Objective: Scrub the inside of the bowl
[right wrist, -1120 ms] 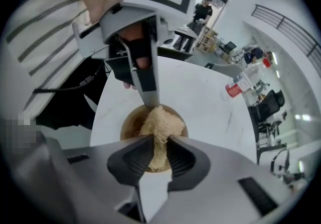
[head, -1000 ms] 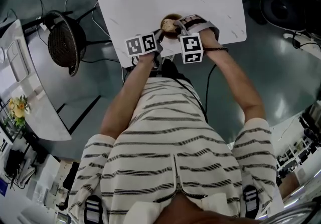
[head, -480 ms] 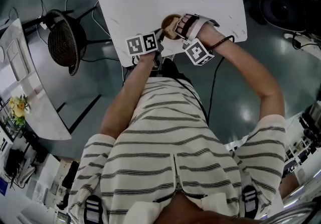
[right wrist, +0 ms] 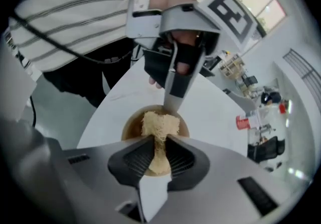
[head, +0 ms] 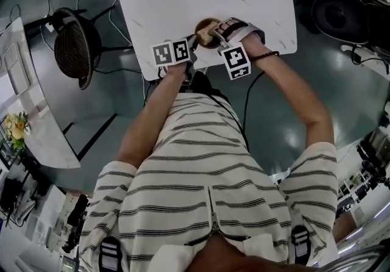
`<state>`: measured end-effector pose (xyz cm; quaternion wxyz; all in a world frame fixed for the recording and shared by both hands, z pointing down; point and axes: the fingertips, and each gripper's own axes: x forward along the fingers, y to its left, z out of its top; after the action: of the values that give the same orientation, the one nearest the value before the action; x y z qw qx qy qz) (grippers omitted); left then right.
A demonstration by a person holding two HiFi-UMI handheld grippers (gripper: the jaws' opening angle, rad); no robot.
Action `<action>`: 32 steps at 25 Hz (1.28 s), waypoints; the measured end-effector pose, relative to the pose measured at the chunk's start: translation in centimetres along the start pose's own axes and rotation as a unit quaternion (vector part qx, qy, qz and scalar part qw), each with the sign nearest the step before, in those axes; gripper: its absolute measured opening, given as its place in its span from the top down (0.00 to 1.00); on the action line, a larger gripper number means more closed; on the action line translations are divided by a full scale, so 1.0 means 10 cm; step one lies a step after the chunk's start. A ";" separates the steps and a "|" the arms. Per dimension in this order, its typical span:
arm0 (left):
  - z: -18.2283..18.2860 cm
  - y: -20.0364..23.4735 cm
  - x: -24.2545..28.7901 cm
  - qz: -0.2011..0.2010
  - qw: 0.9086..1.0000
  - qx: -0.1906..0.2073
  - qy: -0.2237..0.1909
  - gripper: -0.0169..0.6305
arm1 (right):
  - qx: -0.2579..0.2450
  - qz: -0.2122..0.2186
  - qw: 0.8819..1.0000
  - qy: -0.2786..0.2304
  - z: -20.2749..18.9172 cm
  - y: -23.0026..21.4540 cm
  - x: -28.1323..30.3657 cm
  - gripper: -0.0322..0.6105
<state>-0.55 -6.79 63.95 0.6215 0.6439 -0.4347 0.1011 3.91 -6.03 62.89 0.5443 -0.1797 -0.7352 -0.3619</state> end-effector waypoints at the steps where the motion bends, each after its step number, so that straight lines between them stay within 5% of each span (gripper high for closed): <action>1: 0.00 0.00 0.00 0.000 1.000 0.001 0.000 0.96 | 0.032 0.002 0.999 -0.001 0.00 -0.02 0.00 0.83; 5: 0.01 -0.01 0.00 0.006 1.000 0.007 0.000 0.96 | 0.182 0.017 0.983 -0.017 -0.02 -0.09 0.02 0.83; 9: 0.02 -0.01 0.00 0.004 1.000 0.006 -0.001 0.96 | 0.345 0.037 0.937 -0.033 -0.07 -0.15 0.01 0.83; 13: 0.02 -0.01 0.00 0.002 1.000 0.004 -0.003 0.96 | 0.475 0.049 0.878 -0.038 -0.13 -0.17 0.01 0.83; 19: 0.02 0.00 0.00 0.002 1.000 0.004 -0.002 0.96 | 0.608 0.058 0.790 -0.058 -0.22 -0.17 0.02 0.83; 32: -0.01 -0.01 0.03 0.005 1.000 0.004 -0.004 0.96 | 0.792 0.058 0.601 -0.095 -0.32 -0.10 0.03 0.83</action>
<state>-0.26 -6.84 64.12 0.6162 0.6448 -0.4402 0.1034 5.27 -9.05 63.28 0.4206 0.2463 -0.7694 0.4128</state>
